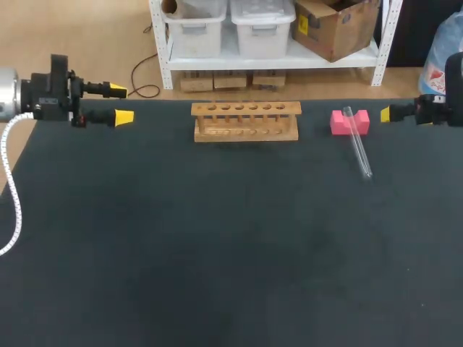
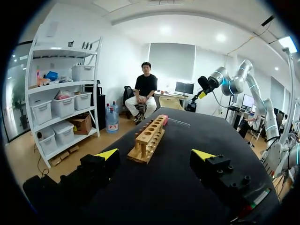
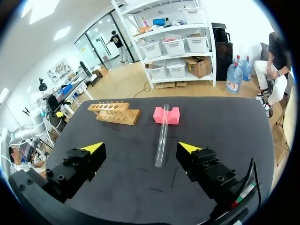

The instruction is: Grasp the test tube, adjust it, and insert it.

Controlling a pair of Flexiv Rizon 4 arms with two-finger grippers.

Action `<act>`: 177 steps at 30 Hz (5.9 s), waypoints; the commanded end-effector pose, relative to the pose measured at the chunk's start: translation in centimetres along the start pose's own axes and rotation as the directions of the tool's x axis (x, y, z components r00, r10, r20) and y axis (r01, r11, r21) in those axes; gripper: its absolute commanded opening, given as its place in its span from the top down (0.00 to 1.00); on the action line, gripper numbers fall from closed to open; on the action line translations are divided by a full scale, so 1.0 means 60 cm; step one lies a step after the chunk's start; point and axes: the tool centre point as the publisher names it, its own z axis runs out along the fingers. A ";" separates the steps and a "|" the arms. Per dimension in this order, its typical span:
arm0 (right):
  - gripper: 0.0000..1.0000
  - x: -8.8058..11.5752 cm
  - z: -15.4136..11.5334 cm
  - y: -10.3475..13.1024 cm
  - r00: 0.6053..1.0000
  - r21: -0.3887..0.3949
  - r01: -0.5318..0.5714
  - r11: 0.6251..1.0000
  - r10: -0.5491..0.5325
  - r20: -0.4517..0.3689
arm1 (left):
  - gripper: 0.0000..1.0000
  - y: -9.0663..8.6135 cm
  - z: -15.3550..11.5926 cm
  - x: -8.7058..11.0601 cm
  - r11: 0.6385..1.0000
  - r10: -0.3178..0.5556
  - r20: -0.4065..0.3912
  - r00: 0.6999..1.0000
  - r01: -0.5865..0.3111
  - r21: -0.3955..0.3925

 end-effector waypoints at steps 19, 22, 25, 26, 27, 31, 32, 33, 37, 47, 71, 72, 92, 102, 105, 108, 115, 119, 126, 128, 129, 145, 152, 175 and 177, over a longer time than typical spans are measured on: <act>0.00 -0.008 0.044 -0.015 0.983 0.282 0.156 0.947 -0.122 -0.134 | 0.00 -0.007 -0.001 0.001 1.000 0.002 0.004 1.000 -0.002 -0.012; 0.00 -0.007 0.051 -0.023 0.984 0.324 0.165 0.932 -0.135 -0.114 | 0.00 -0.007 -0.001 0.001 1.000 0.002 0.004 1.000 -0.002 -0.012; 0.00 -0.007 0.060 -0.032 0.988 0.353 0.152 0.923 -0.138 -0.064 | 0.00 -0.007 -0.001 0.001 1.000 0.002 0.004 1.000 -0.002 -0.012; 0.00 -0.008 0.062 -0.035 0.989 0.357 0.150 0.922 -0.145 -0.041 | 0.00 -0.007 -0.001 0.001 1.000 0.002 0.004 1.000 -0.002 -0.012; 0.00 -0.009 0.065 -0.038 0.988 0.366 0.151 0.918 -0.153 -0.024 | 0.00 -0.007 -0.001 0.001 1.000 0.002 0.004 1.000 -0.002 -0.012; 0.00 -0.009 0.077 -0.048 0.984 0.386 0.154 0.909 -0.177 0.025 | 0.00 -0.007 -0.001 0.001 1.000 0.002 0.004 1.000 -0.002 -0.012; 0.00 -0.010 0.081 -0.051 0.983 0.392 0.154 0.907 -0.181 0.032 | 0.00 -0.007 -0.001 0.001 1.000 0.002 0.004 1.000 -0.002 -0.012; 0.00 -0.010 0.084 -0.052 0.983 0.396 0.152 0.906 -0.182 0.038 | 0.00 -0.007 -0.001 0.001 1.000 0.002 0.004 1.000 -0.002 -0.012; 0.00 -0.009 0.105 -0.058 0.979 0.429 0.153 0.890 -0.196 0.057 | 0.00 -0.007 -0.001 0.001 1.000 0.002 0.004 1.000 -0.002 -0.012; 0.00 -0.003 0.145 -0.064 0.977 0.469 0.171 0.867 -0.211 0.033 | 0.00 -0.007 -0.001 0.001 1.000 0.002 0.004 1.000 -0.002 -0.012; 0.00 0.037 0.239 -0.077 0.978 0.344 0.190 0.919 -0.207 0.012 | 0.00 -0.007 -0.001 0.001 1.000 0.002 0.004 1.000 -0.002 -0.012; 0.00 0.038 0.242 -0.077 0.978 0.340 0.192 0.921 -0.207 0.007 | 0.00 -0.007 -0.001 0.001 1.000 0.002 0.004 1.000 -0.002 -0.012; 0.01 0.044 0.278 -0.103 0.981 0.301 0.195 0.933 -0.189 -0.049 | 0.00 -0.007 -0.001 0.001 1.000 0.002 0.004 1.000 -0.002 -0.012; 0.54 0.045 0.291 -0.109 0.982 0.296 0.189 0.936 -0.179 -0.061 | 0.00 -0.007 -0.001 0.001 1.000 0.002 0.004 1.000 -0.002 -0.012; 0.55 0.046 0.294 -0.110 0.982 0.292 0.189 0.937 -0.178 -0.067 | 0.00 -0.007 -0.001 0.001 1.000 0.002 0.004 1.000 -0.002 -0.012; 0.58 0.047 0.294 -0.111 0.982 0.291 0.188 0.938 -0.175 -0.073 | 0.00 -0.007 -0.001 0.001 1.000 0.002 0.004 1.000 -0.002 -0.012; 0.64 0.049 0.295 -0.112 0.982 0.293 0.186 0.938 -0.169 -0.083 | 0.00 -0.007 -0.001 0.001 1.000 0.002 0.004 1.000 -0.002 -0.012; 0.64 0.048 0.294 -0.114 0.983 0.300 0.179 0.937 -0.162 -0.081 | 0.00 -0.007 -0.001 0.001 1.000 0.002 0.004 1.000 -0.002 -0.012; 0.69 0.047 0.293 -0.114 0.984 0.303 0.176 0.936 -0.158 -0.083 | 0.00 -0.007 -0.001 0.001 1.000 0.002 0.004 1.000 -0.002 -0.012; 0.73 0.047 0.293 -0.114 0.984 0.304 0.175 0.937 -0.156 -0.084 | 0.00 -0.007 -0.001 0.001 1.000 0.002 0.004 1.000 -0.002 -0.012; 0.76 0.047 0.293 -0.114 0.984 0.305 0.175 0.936 -0.156 -0.085 | 0.00 -0.007 -0.001 0.001 1.000 0.002 0.004 1.000 -0.002 -0.012; 1.00 0.043 0.287 -0.113 0.988 0.328 0.154 0.932 -0.137 -0.074 | 0.00 -0.007 -0.001 0.001 1.000 0.002 0.004 1.000 -0.002 -0.012; 1.00 0.035 0.265 -0.097 0.991 0.350 0.133 0.927 -0.124 -0.049 | 0.00 -0.007 -0.001 0.001 1.000 0.002 0.004 1.000 -0.002 -0.012; 1.00 -0.010 0.177 0.059 0.995 0.401 0.086 0.912 -0.097 0.006 | 0.00 -0.007 -0.001 0.001 1.000 0.002 0.004 1.000 -0.002 -0.012; 1.00 -0.016 0.178 0.072 0.995 0.393 0.088 0.915 -0.101 0.013 | 0.00 -0.007 -0.001 0.001 1.000 0.002 0.004 1.000 -0.002 -0.012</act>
